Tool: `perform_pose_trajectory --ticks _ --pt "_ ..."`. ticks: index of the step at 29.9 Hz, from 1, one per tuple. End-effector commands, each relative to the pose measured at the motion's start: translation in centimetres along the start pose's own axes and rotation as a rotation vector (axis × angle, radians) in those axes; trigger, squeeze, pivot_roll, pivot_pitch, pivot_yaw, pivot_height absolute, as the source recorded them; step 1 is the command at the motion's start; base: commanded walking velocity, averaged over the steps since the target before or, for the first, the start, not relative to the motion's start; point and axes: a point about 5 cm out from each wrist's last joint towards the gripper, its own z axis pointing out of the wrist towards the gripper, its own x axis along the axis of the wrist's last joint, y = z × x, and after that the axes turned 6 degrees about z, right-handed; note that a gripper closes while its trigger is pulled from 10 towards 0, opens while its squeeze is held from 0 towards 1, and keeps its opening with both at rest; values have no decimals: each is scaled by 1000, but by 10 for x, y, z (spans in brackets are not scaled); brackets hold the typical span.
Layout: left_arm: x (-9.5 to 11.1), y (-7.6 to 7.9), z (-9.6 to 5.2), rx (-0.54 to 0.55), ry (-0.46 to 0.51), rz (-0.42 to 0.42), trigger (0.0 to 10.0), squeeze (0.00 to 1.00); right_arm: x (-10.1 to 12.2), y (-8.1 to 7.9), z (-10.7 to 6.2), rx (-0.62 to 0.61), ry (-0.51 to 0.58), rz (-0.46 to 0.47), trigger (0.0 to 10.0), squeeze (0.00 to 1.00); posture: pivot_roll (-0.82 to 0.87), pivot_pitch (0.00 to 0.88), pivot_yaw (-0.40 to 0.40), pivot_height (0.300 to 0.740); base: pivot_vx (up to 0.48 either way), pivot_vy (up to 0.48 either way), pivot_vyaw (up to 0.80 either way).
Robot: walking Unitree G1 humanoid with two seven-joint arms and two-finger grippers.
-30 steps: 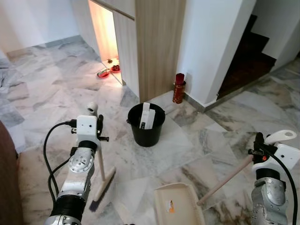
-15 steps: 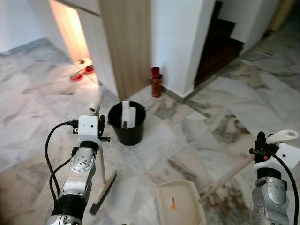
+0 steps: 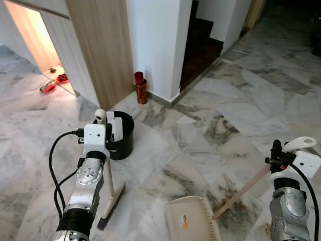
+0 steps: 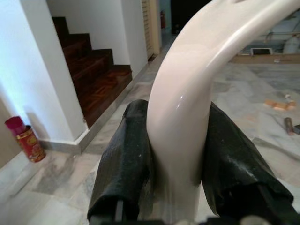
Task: Sweep floor
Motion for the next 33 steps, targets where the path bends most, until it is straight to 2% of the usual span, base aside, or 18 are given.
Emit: perform_pose_trajectory --ticks 1,13,30,33 --pt "4 -2 1 -6 27 10 10000 0 14 0 6 7 56 -7 10000 0 -53 44 17 740 0 0 -800" --pt "7 2 3 -32 36 18 10000 0 15 6 1 -12 62 -14 10000 0 -68 39 37 740 0 0 -800" --pt "9 1 7 -28 36 53 10000 0 15 1 1 -13 61 -14 10000 0 -75 85 34 740 0 0 -800" --pt "10 1 8 -24 39 55 10000 0 14 1 1 -16 57 -17 10000 0 -75 93 32 740 0 -261 -800"
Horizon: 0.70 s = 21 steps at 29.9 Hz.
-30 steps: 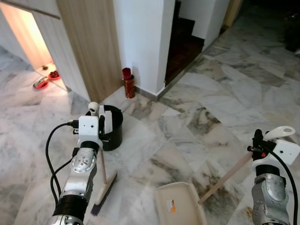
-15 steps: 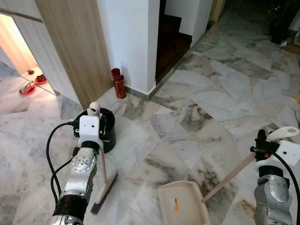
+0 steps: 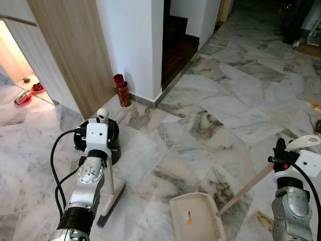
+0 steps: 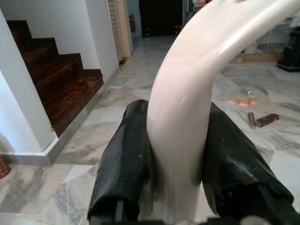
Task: Sweep floor
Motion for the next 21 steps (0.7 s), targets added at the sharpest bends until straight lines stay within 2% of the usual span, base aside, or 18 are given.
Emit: perform_pose_trajectory --ticks 1,18,21 --pt "7 -4 5 8 27 29 10000 0 10 -3 3 8 39 2 10000 0 -75 93 32 740 0 -259 -800" --pt "7 -6 6 16 29 40 10000 0 9 -2 2 -3 36 4 10000 0 -63 98 39 740 0 -395 -800" --pt "8 -5 6 17 31 31 10000 0 10 -1 2 -4 37 2 10000 0 -60 99 38 740 0 0 -800"
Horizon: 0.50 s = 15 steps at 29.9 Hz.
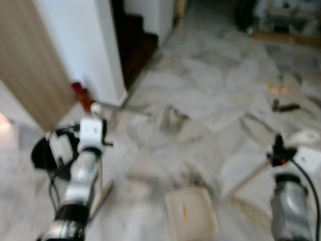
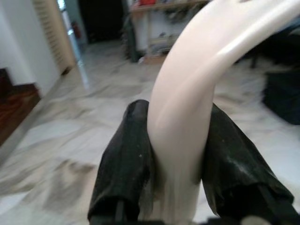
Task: Sweep floor
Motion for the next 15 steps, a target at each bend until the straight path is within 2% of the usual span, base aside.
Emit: perform_pose_trajectory --ticks 1,10,13,15 --pt "4 -5 1 16 25 -4 10000 0 6 -1 2 6 26 -7 10000 0 -59 97 38 740 0 0 -800" --pt "3 -6 1 24 24 -11 10000 0 6 -3 2 12 32 6 10000 0 -57 86 30 740 0 0 -800" --pt "3 -5 1 24 25 -16 10000 0 8 -6 2 28 45 -10 10000 0 -60 82 24 740 0 0 0" --pt "4 -4 1 27 26 -25 10000 0 12 -14 3 78 66 -76 10000 0 -60 79 20 740 0 0 0"
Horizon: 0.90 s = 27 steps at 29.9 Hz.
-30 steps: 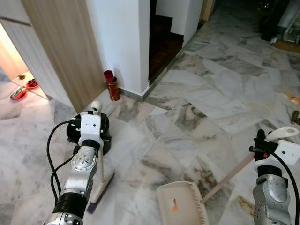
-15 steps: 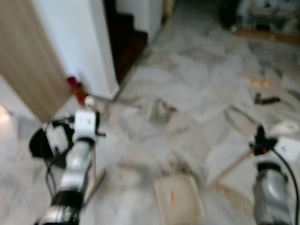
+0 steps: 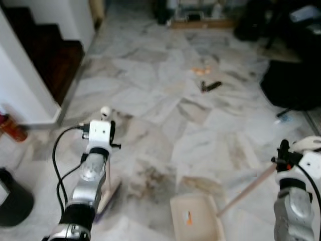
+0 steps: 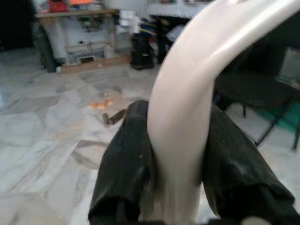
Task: Sweep floor
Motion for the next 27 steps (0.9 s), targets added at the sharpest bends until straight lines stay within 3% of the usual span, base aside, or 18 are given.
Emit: perform_pose_trajectory --ticks 1,8,19,27 --pt "4 -7 1 24 29 19 10000 0 15 -14 5 65 79 -28 10000 0 -62 79 18 740 0 0 0" --pt "5 -5 1 25 31 11 10000 0 25 -39 8 220 118 -87 10000 0 -61 75 14 740 0 0 0" --pt "6 -7 1 27 39 9 10000 0 35 -47 11 195 153 -55 10000 0 -66 73 22 740 0 0 0" --pt "7 -4 3 7 42 14 10000 0 39 -64 12 160 164 9 10000 0 -69 64 34 740 0 0 0"
